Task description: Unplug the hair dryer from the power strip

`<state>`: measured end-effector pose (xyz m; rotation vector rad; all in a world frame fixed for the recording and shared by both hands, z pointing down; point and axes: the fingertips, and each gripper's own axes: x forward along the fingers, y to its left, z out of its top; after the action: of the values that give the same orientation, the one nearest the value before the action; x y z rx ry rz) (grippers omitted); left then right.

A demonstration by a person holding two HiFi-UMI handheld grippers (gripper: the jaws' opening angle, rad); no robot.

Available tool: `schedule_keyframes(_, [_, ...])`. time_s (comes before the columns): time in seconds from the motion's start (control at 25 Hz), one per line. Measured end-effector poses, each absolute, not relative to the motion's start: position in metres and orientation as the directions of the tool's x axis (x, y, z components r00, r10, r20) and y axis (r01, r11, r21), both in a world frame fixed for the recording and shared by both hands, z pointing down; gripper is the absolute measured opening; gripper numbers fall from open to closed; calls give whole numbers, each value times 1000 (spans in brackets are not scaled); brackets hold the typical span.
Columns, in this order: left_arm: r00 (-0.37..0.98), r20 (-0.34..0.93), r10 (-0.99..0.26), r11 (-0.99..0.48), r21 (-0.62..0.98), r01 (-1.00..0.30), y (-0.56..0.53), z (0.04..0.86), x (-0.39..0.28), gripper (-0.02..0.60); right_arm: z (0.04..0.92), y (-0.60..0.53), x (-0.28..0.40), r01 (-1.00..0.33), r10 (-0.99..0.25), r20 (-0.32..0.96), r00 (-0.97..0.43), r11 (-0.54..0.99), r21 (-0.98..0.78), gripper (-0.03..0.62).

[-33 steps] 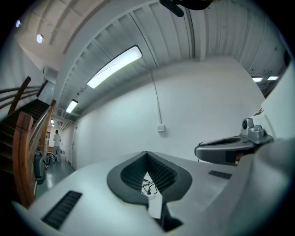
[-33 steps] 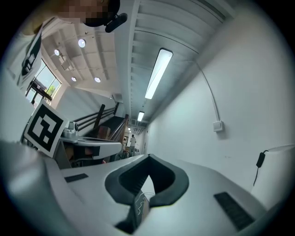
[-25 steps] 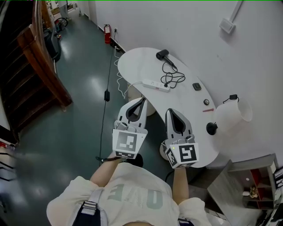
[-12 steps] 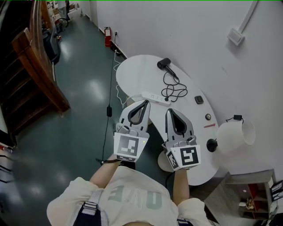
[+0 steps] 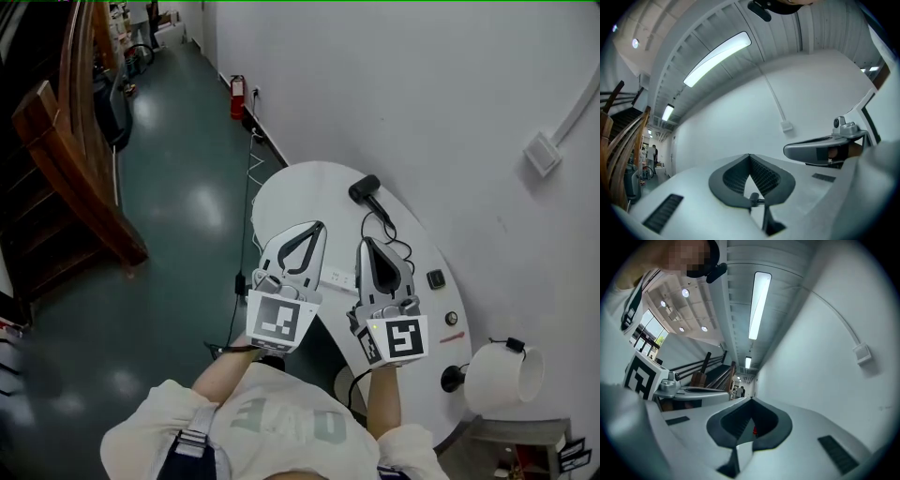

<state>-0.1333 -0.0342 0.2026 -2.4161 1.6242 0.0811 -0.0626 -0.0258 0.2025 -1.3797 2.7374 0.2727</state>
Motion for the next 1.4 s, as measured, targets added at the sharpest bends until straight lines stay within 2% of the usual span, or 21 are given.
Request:
schedule_keyframes(0.16, [381, -205, -902, -352, -167, -921, -93, 193, -153, 5, 196, -83, -82, -801, -789, -138, -598, 586, 122, 3])
schedule_keyframes(0.48, [388, -183, -903, -357, -180, -917, -158, 200, -162, 5, 202, -148, -95, -808, -798, -127, -589, 580, 98, 3])
schedule_keyframes(0.96, [395, -141, -908, -377, -143, -915, -157, 217, -129, 5, 206, -150, -74, -781, -772, -121, -624, 622, 64, 3])
schedule_keyframes(1.32, [449, -131, -884, -443, -74, -894, -160, 224, -91, 5, 222, -148, -50, -726, -725, -46, -687, 683, 80, 3])
schedule_keyframes(1.4, [479, -90, -873, -474, -71, -877, -155, 237, -79, 5, 234, -134, -42, -677, -678, -8, -735, 733, 61, 161])
